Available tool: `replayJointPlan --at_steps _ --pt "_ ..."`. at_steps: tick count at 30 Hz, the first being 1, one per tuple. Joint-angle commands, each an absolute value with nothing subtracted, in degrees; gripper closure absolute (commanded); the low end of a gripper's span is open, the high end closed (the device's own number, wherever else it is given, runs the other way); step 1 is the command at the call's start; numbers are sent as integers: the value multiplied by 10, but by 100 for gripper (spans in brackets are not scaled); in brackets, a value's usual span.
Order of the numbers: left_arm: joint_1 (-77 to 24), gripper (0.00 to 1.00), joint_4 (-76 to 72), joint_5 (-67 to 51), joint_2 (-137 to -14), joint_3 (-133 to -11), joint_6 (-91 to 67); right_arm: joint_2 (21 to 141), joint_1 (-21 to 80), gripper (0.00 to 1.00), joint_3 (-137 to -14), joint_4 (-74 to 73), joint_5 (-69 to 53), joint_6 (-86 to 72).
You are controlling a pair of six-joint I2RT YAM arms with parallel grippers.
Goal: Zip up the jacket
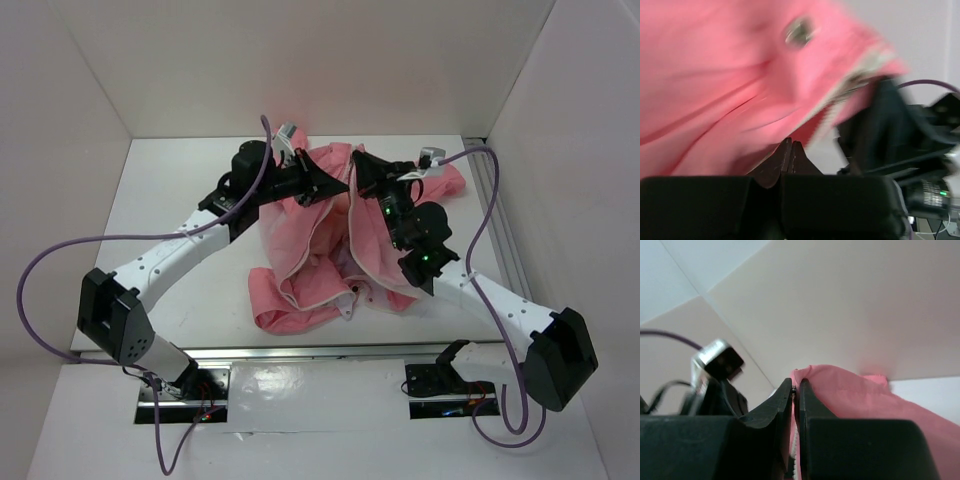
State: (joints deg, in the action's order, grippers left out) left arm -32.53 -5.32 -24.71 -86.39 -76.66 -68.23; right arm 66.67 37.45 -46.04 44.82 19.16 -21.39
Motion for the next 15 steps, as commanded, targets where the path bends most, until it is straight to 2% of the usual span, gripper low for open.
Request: replayJointPlan --at_steps 1,10,15 --pt "-333 100 -4 -247 -870 -766 -692 660 371 100 -518 546 201 -198" --pt "-322 100 -41 -273 -841 -742 -672 660 371 100 -538 532 173 -170" --pt "-262 98 -58 -367 -830 -783 -632 643 371 100 -526 512 150 -170"
